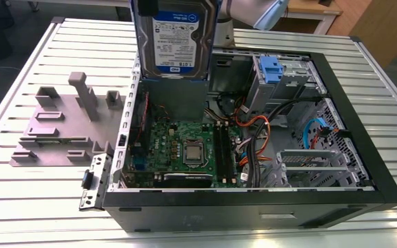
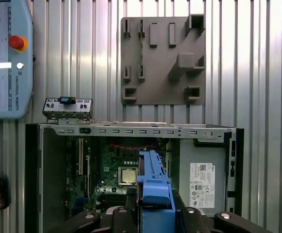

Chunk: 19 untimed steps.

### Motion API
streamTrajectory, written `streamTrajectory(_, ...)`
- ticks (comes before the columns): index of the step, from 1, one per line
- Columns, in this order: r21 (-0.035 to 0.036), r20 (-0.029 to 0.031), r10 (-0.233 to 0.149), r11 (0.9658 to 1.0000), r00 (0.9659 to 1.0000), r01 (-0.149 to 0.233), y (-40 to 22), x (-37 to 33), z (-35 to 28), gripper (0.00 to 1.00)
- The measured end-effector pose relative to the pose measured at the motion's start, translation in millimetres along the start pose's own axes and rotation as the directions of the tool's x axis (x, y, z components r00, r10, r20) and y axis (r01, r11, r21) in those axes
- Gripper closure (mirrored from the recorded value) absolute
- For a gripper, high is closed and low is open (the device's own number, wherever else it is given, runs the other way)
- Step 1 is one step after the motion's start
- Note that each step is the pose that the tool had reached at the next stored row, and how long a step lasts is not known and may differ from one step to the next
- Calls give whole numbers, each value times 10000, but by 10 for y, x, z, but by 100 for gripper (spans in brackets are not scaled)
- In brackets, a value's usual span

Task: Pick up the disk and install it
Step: 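Pick up the disk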

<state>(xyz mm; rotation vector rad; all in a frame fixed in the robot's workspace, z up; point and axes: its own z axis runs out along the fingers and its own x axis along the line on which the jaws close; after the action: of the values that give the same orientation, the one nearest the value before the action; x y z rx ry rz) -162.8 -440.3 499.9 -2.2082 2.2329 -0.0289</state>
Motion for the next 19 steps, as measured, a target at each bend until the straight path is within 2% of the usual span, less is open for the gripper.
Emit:
streamTrajectory(8, -1, 0, 1, 10000, 10000, -1, -133, 5, 5, 64)
streamTrajectory(19, 0, 1, 1, 10000, 10000, -1, -277, 14, 13, 64)
